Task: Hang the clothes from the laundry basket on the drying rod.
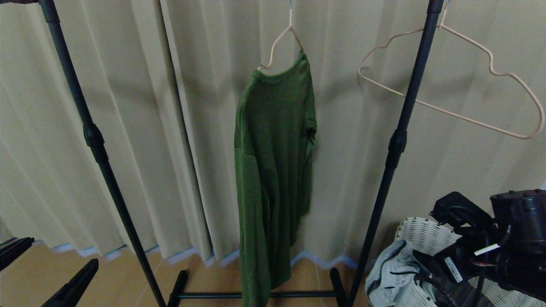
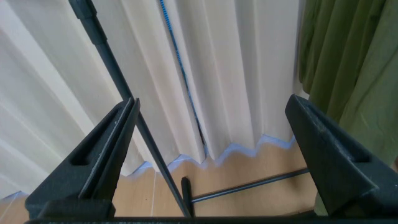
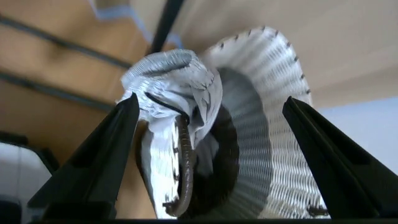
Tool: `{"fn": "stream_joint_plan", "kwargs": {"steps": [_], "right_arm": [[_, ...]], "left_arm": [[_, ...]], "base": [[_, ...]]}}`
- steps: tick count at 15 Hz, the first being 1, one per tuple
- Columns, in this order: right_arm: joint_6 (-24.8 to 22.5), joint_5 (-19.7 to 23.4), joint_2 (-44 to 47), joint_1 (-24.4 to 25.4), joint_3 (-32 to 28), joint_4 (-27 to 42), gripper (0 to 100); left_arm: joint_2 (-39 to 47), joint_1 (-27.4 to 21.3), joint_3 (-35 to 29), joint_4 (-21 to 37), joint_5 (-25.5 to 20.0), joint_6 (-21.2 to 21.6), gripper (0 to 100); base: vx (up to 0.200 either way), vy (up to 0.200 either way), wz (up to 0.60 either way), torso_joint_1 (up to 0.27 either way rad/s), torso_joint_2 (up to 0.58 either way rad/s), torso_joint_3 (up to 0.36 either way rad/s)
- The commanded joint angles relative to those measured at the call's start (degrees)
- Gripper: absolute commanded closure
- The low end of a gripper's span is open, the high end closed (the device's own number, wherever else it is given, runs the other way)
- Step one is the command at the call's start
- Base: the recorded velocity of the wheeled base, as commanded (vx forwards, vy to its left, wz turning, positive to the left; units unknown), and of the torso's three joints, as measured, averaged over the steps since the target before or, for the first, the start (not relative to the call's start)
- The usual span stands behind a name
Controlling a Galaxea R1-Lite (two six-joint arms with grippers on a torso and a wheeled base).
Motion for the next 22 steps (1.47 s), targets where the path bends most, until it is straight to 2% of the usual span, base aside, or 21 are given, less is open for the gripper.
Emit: {"fn": "stream_joint_plan", "kwargs": {"steps": [1, 3, 9, 14, 20, 21, 22], "right_arm": [[-0.1, -0.2, 7.8, -1.7, -4.0, 1.2, 0], [-0.1, -2.8, 13.2, -2.4, -7.2, 1.2, 0], [-0.1, -3.8, 21.1, -3.2, -12.9, 1.2, 0], [0.1, -4.7, 25.9, -6.2, -15.1, 1.0, 0], [0.1, -5.1, 25.5, -6.3, -13.1, 1.3, 0], [0.2, -5.1, 25.6, -6.3, -12.8, 1.2, 100], [0.2, -5.1, 25.8, -6.3, -12.4, 1.2, 100]], "left_arm": [[0.0, 0.0, 0.1, 0.0, 0.0, 0.0, 0], [0.0, 0.0, 0.1, 0.0, 0.0, 0.0, 0], [0.0, -0.1, 0.2, 0.0, 0.0, 0.1, 0], [0.1, -0.1, 0.3, 0.1, -0.1, 0.1, 0], [0.1, -0.1, 0.3, 0.1, 0.0, 0.1, 0], [0.1, -0.1, 0.3, 0.1, -0.1, 0.1, 0], [0.1, -0.1, 0.3, 0.1, -0.1, 0.1, 0]], "base": [[0.0, 0.0, 0.0, 0.0, 0.0, 0.0], [0.0, 0.0, 0.0, 0.0, 0.0, 0.0], [0.0, 0.0, 0.0, 0.0, 0.0, 0.0], [0.0, 0.0, 0.0, 0.0, 0.0, 0.0], [0.0, 0.0, 0.0, 0.0, 0.0, 0.0], [0.0, 0.0, 0.0, 0.0, 0.0, 0.0], [0.0, 0.0, 0.0, 0.0, 0.0, 0.0]]}}
